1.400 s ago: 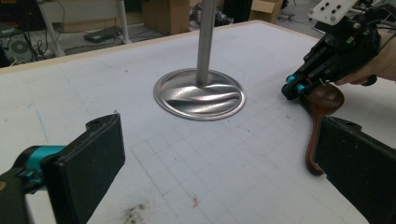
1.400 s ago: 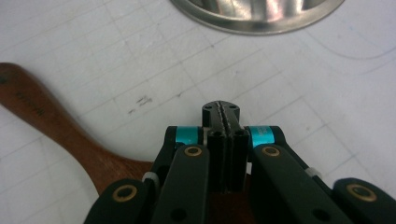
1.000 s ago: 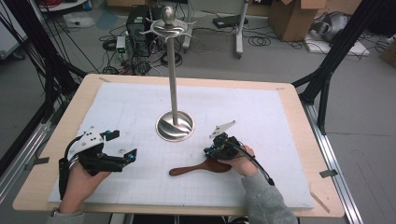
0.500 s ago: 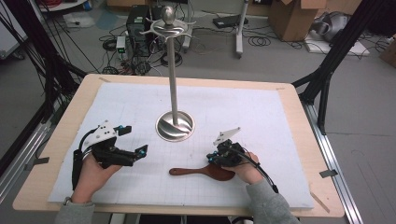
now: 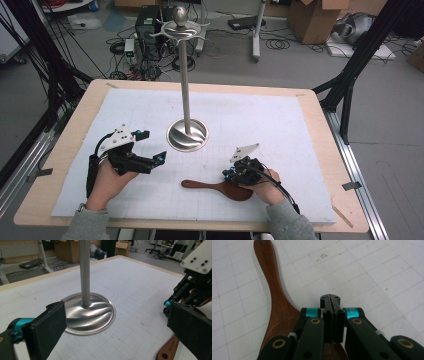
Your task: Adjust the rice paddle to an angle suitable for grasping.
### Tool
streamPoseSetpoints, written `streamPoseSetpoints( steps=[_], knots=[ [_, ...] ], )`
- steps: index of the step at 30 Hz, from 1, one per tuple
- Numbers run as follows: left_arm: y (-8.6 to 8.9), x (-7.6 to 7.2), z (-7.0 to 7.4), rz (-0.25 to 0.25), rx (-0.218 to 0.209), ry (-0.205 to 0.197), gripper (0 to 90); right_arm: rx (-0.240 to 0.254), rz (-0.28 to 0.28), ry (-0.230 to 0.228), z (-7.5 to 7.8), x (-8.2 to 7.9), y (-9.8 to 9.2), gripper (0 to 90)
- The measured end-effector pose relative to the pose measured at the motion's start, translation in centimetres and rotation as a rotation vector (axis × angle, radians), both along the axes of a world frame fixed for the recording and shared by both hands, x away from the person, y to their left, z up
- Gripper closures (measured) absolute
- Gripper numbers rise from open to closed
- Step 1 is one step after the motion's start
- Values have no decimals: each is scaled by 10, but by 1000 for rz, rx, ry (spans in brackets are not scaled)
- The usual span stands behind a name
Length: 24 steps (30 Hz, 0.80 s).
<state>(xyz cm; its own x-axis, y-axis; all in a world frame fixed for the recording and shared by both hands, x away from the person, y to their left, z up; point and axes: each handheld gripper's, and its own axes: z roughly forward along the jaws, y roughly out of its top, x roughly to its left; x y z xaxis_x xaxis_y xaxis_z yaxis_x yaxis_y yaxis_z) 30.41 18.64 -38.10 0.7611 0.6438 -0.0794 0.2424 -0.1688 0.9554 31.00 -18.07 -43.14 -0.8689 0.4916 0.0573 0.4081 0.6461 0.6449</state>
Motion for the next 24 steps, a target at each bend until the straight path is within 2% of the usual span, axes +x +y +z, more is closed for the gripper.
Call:
streamPoseSetpoints(
  steps=[4, 8, 12, 17, 24],
  knots=[
    [1, 0, 0, 3, 4, 4, 30, 55, 5, -9, 6, -3, -1, 895],
    [3, 0, 0, 10, -3, 6, 29, 101, 64, -17, 14, -10, 5, 895],
    [5, 0, 0, 12, -1, 7, 29, 103, 120, -16, 14, -20, 19, 895],
    [7, -2, 0, 19, -4, 6, 29, 76, 192, -19, 11, -28, 38, 895],
    [13, -4, -1, 38, -4, 11, 30, 65, 232, -22, 9, -28, 46, 895]
  ],
)
